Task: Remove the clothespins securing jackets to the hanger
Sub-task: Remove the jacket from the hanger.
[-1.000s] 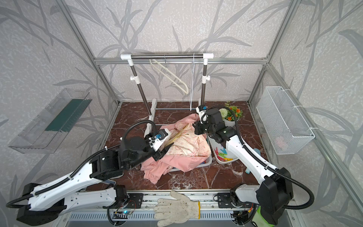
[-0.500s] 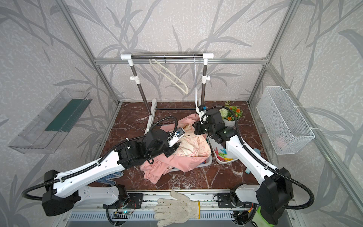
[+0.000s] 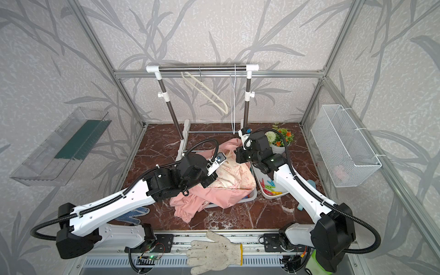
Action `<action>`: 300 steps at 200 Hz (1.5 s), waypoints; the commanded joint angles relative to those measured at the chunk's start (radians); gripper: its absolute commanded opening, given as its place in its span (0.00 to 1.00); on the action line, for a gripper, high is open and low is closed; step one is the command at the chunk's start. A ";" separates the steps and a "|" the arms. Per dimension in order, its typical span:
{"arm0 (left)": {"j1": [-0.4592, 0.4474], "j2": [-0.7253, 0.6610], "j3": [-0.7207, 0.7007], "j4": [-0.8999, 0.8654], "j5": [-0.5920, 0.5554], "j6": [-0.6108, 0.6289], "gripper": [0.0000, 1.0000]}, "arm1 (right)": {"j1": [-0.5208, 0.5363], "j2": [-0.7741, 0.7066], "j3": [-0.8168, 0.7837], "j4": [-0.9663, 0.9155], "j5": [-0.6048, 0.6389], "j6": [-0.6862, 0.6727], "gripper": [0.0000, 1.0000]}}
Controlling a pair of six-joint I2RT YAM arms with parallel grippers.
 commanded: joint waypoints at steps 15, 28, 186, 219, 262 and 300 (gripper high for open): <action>0.007 -0.084 -0.021 -0.024 0.033 -0.010 0.00 | -0.003 -0.019 0.013 -0.016 0.052 0.006 0.04; 0.007 -0.099 -0.033 -0.023 0.030 -0.013 0.00 | -0.003 -0.018 0.018 -0.016 0.053 0.008 0.04; 0.008 -0.322 -0.124 -0.146 0.190 -0.056 0.00 | -0.148 0.181 0.208 -0.170 -0.005 -0.014 0.05; 0.007 -0.331 -0.115 -0.193 0.165 -0.052 0.00 | -0.172 0.212 0.216 -0.177 -0.034 0.011 0.05; 0.008 -0.395 -0.141 -0.178 0.153 -0.050 0.00 | -0.176 0.238 0.191 -0.169 -0.055 0.017 0.05; 0.007 -0.446 -0.142 -0.138 0.137 -0.043 0.00 | -0.176 0.241 0.167 -0.147 -0.097 0.025 0.05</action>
